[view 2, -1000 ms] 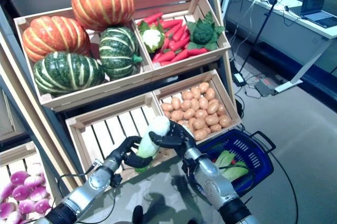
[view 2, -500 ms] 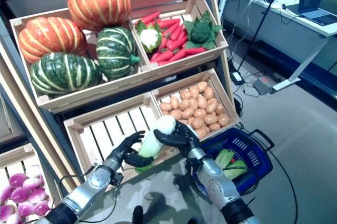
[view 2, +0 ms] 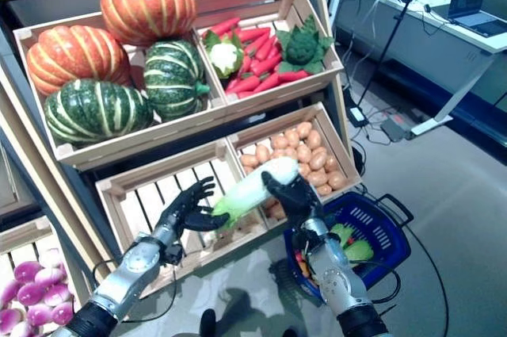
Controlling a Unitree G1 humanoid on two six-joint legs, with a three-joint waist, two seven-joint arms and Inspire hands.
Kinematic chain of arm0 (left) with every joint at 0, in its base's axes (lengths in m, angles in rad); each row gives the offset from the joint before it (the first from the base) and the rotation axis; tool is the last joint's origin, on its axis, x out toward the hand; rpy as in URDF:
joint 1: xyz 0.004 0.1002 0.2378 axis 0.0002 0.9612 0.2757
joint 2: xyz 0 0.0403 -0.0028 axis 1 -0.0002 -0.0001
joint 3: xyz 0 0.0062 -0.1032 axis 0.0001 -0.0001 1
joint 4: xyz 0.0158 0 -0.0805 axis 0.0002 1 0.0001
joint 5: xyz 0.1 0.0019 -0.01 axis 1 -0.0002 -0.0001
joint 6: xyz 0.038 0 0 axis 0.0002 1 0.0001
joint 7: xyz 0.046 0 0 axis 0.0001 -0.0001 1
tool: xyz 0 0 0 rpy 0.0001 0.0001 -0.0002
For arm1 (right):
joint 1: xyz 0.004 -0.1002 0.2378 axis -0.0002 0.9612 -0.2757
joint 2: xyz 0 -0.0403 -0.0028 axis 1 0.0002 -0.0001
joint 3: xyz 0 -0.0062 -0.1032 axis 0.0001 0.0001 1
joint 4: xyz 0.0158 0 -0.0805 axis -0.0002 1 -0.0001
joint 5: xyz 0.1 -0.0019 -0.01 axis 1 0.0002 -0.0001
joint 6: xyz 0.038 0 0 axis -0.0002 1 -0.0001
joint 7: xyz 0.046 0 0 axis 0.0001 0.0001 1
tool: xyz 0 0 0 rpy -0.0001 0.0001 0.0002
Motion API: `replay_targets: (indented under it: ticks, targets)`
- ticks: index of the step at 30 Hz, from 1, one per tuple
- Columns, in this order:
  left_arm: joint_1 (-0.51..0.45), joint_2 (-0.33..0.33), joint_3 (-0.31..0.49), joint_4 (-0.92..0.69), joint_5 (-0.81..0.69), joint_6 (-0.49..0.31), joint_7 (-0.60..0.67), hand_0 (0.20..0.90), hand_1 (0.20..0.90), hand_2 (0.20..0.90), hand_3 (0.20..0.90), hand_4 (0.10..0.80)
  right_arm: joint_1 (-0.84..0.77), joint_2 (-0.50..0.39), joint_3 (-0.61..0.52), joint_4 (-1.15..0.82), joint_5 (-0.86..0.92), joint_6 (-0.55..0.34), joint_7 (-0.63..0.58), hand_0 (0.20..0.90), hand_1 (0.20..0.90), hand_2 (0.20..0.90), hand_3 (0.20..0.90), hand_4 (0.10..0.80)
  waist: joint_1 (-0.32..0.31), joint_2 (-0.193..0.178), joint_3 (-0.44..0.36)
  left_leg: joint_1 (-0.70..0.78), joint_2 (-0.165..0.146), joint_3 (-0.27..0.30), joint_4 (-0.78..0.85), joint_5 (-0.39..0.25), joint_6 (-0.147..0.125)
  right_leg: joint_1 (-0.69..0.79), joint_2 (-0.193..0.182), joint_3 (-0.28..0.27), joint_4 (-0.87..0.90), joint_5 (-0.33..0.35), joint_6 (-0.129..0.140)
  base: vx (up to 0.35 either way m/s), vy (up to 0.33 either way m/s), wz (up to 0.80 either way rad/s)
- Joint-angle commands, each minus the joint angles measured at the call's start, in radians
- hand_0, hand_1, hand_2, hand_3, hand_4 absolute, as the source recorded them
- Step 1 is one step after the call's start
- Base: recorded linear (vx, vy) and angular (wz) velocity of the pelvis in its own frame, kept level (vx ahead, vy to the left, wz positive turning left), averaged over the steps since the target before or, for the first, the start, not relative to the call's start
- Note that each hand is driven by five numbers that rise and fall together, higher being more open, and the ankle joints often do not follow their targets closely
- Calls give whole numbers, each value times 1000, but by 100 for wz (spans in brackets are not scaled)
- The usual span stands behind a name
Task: Put vegetables into the basket
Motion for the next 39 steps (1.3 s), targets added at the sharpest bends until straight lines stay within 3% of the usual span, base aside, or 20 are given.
replay_targets:
  ticks: [1, 7, 11, 14, 17, 20, 25, 29, 33, 39]
  targets:
    - [-87, -14, 34, -21, -26, -92, -8, 900, 900, 900, 900, 800, -118, 9, -150, -153, 2, -213, -75, 300, 300, 300, 300, 400, 5, -12, -45, 41, 19, -10, 3, -111, 9, -30, -17, 16, 22, 48, -38, 0, 0, 0]
    - [-100, -7, 30, -21, -45, -87, 13, 900, 900, 900, 900, 800, -149, -36, -225, -101, -187, -276, -284, 300, 300, 300, 300, 400, 0, -14, -44, 38, 24, 0, 3, -110, 7, -36, -12, 29, 17, 55, -38, -30, 4, -4]
    - [-107, -5, 13, -30, -60, -83, 51, 900, 900, 900, 900, 800, -169, -96, -261, -65, -352, -314, -511, 300, 300, 300, 300, 400, -8, -17, -38, 34, 25, 4, 3, -107, 7, -43, -8, 41, 16, 61, -37, -50, 8, -12]
    - [-111, -2, 7, -33, -64, -86, 62, 900, 900, 900, 900, 800, -178, -118, -277, -61, -406, -316, -615, 300, 300, 300, 300, 400, -9, -19, -34, 28, 24, 4, 3, -99, 8, -49, -7, 45, 14, 69, -38, -40, 4, -4]
    - [-117, 2, -1, -48, -68, -76, 80, 900, 900, 900, 900, 800, -194, -164, -286, -39, -636, -276, -787, 300, 300, 300, 300, 400, -7, -21, -28, 29, 22, 1, 3, -101, 9, -49, -6, 50, 11, 73, -37, 0, 0, 0]
    - [-112, 7, 0, -63, -75, -71, 88, 900, 900, 900, 900, 800, -206, -203, -273, -24, -742, -225, -846, 300, 300, 300, 300, 400, -6, -23, -23, 34, 19, 4, 3, -101, 12, -53, -4, 61, 13, 74, -37, 5, 3, -4]
    - [-84, 16, 24, -97, -66, -56, 78, 900, 900, 900, 900, 800, -172, -233, -274, -22, -767, -196, -839, 300, 300, 300, 300, 400, -5, -24, 1, 32, 21, 14, 3, -97, 16, -67, -1, 75, 23, 76, -38, -4, 0, -12]
    - [-79, 24, 35, -129, -60, -42, 66, 900, 900, 900, 900, 800, -173, -276, -251, -8, -988, -107, -900, 300, 300, 300, 300, 400, -1, -24, 27, 21, 21, 13, 3, -98, 18, -79, -1, 75, 28, 74, -35, 0, 0, 0]
    - [-95, 38, 32, -140, -61, -55, 53, 900, 900, 900, 900, 800, -209, -355, -199, 31, -1121, -33, -881, 300, 300, 300, 300, 400, 3, -22, 66, 0, 20, 5, 3, -99, 16, -103, 3, 72, 43, 65, -35, -89, -20, 1]
    - [-160, 58, 26, -150, -59, -81, 56, 900, 900, 900, 900, 800, -298, -410, -98, 126, -1053, -37, -837, 300, 300, 300, 300, 400, 13, -19, 147, -68, 23, -7, 3, -79, 13, -159, 12, 61, 50, 74, -38, -179, -54, 3]
